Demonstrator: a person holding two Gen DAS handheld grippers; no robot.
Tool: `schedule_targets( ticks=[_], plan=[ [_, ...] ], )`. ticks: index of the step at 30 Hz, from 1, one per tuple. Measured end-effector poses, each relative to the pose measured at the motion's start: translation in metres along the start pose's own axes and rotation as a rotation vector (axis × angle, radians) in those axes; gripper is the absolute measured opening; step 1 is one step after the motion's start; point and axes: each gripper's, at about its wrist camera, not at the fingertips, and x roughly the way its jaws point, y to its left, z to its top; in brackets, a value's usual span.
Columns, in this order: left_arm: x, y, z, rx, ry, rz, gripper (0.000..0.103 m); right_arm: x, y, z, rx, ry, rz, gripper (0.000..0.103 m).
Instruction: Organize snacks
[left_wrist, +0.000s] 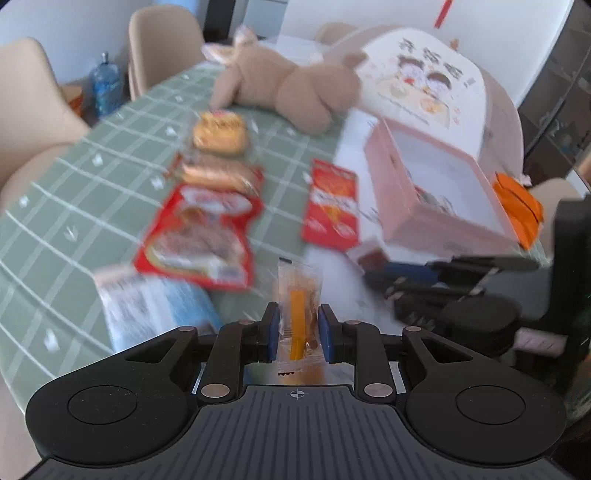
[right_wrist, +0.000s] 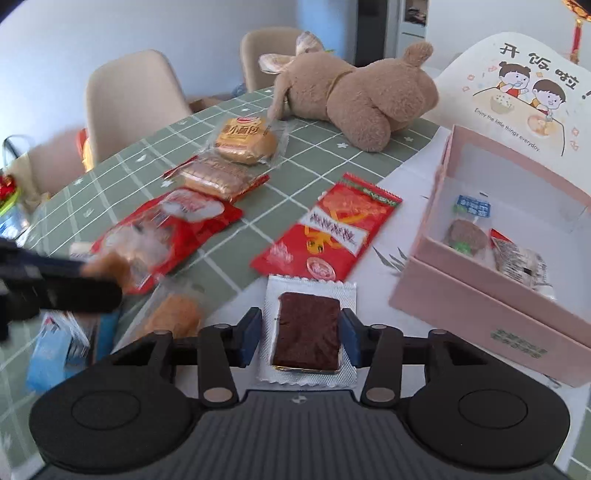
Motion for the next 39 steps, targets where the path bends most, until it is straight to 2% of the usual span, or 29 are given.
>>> schedule_targets(
  ticks=[6, 8, 12, 14, 18, 20, 25, 27, 31, 35, 39],
  plan=[
    [0.015, -0.042, -0.025, 0.031, 0.048, -0.069, 0.026, -0.045, -0.041, -0.034, 0.021, 0.002, -0.054, 0.018],
    [0.019, -0.052, -0.030, 0.036, 0.061, -0.074, 0.026, -0.054, -0.051, -0.046, 0.032, 0.009, -0.072, 0.018],
    [0.021, -0.056, -0.037, 0.038, 0.081, -0.060, 0.026, -0.063, -0.060, -0.060, 0.051, -0.004, -0.042, 0.019],
    [0.021, -0.055, -0.041, 0.027, 0.090, -0.056, 0.026, -0.064, -0.056, -0.061, 0.035, -0.024, -0.021, 0.022],
    [0.019, -0.049, -0.047, 0.001, 0.097, -0.059, 0.026, -0.057, -0.041, -0.052, -0.042, -0.081, 0.003, 0.037],
    [0.018, -0.046, -0.051, -0.013, 0.103, -0.060, 0.026, -0.048, -0.033, -0.044, -0.082, -0.104, 0.005, 0.041],
    [0.019, -0.037, -0.057, -0.051, 0.111, -0.064, 0.026, -0.016, -0.026, -0.030, -0.139, -0.089, 0.009, 0.041],
    [0.019, -0.035, -0.058, -0.063, 0.111, -0.065, 0.026, -0.005, -0.027, -0.027, -0.134, -0.076, 0.008, 0.041],
    [0.022, -0.034, -0.058, -0.064, 0.123, -0.069, 0.026, 0.000, -0.039, -0.020, -0.074, -0.061, 0.066, 0.042],
    [0.024, -0.043, -0.056, -0.034, 0.130, -0.082, 0.026, -0.010, -0.043, -0.024, -0.075, -0.018, 0.054, 0.039],
    [0.023, -0.059, -0.053, 0.014, 0.122, -0.105, 0.026, -0.047, -0.061, -0.041, -0.007, -0.033, 0.044, 0.038]
  ],
)
